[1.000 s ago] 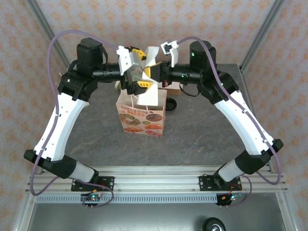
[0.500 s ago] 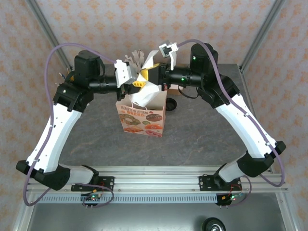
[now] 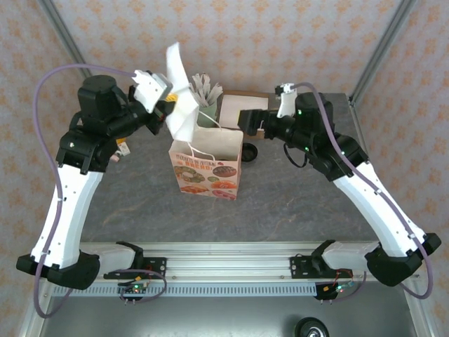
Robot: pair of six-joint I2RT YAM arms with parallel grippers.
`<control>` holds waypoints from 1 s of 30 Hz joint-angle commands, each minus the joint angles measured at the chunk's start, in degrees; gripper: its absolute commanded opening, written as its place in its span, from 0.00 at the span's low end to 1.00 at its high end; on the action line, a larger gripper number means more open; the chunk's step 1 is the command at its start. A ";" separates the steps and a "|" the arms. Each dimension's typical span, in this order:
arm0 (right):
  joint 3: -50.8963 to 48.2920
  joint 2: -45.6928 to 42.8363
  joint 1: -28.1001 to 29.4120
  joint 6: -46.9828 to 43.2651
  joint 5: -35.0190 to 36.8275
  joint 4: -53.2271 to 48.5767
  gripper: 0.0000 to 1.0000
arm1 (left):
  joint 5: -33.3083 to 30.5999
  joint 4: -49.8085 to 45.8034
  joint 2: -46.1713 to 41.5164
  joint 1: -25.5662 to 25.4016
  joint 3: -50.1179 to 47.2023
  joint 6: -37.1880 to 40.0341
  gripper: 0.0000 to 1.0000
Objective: Pack the takeout coffee
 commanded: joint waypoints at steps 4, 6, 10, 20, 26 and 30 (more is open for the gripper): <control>-1.78 2.57 5.84 -10.93 -12.71 2.15 0.90 | 18.19 -5.69 5.00 3.83 6.62 11.74 0.00; 0.39 5.50 7.62 -15.37 -11.68 0.51 0.83 | 23.06 -9.95 7.24 5.23 9.11 16.36 0.00; 6.68 13.23 11.19 -24.83 -11.40 -3.15 0.73 | 27.54 -10.16 8.38 6.65 8.40 21.96 0.00; 16.69 23.69 15.93 -36.46 -6.70 -13.88 0.56 | 25.70 -6.42 10.73 8.04 9.58 24.95 0.00; 12.96 21.59 16.66 -36.59 -3.30 -11.02 0.40 | 28.72 -11.75 13.33 8.67 13.87 28.78 0.00; 11.41 20.44 18.33 -37.46 -0.62 -7.37 0.05 | 36.27 -13.96 13.47 8.67 11.79 29.97 0.00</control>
